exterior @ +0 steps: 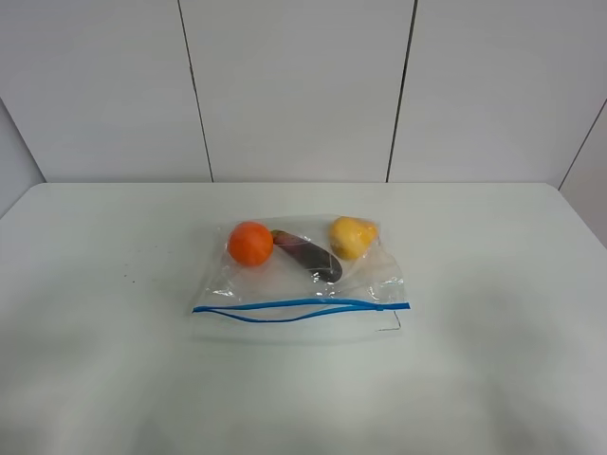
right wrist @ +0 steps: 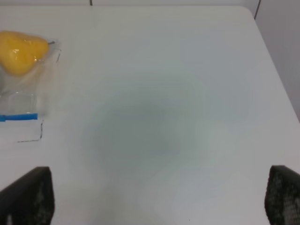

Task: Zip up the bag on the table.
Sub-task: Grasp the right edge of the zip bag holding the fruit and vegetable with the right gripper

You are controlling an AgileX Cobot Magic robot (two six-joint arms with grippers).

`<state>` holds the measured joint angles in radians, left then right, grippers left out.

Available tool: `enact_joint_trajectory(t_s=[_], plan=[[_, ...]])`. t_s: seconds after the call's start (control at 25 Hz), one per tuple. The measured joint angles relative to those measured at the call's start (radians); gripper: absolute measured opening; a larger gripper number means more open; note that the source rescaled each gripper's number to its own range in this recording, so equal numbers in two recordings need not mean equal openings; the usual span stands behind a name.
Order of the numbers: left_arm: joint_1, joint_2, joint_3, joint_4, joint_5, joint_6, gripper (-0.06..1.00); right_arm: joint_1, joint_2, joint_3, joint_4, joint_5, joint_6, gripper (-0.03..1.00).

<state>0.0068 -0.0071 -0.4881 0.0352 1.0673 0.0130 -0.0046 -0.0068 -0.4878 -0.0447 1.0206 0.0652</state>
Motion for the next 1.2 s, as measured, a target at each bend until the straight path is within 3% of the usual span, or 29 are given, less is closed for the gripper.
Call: enact_joint_trajectory(t_s=[0.68,0.92,1.08,1.2], plan=[[0.000,0.000,0.000,0.000,0.000,0.000,1.00,0.000,0.045,-0.046,-0.005,0.008,-0.004,1.00],[0.000,0.000,0.000,0.000,0.000,0.000,1.00,0.001,0.323,-0.122,0.058,-0.001,-0.001,1.00],[0.000,0.000,0.000,0.000,0.000,0.000,1.00,0.032,0.573,-0.130,0.148,-0.090,-0.005,1.00],[0.000,0.000,0.000,-0.001,0.000,0.000,1.00,0.039,0.790,-0.130,0.227,-0.181,-0.074,1.00]])
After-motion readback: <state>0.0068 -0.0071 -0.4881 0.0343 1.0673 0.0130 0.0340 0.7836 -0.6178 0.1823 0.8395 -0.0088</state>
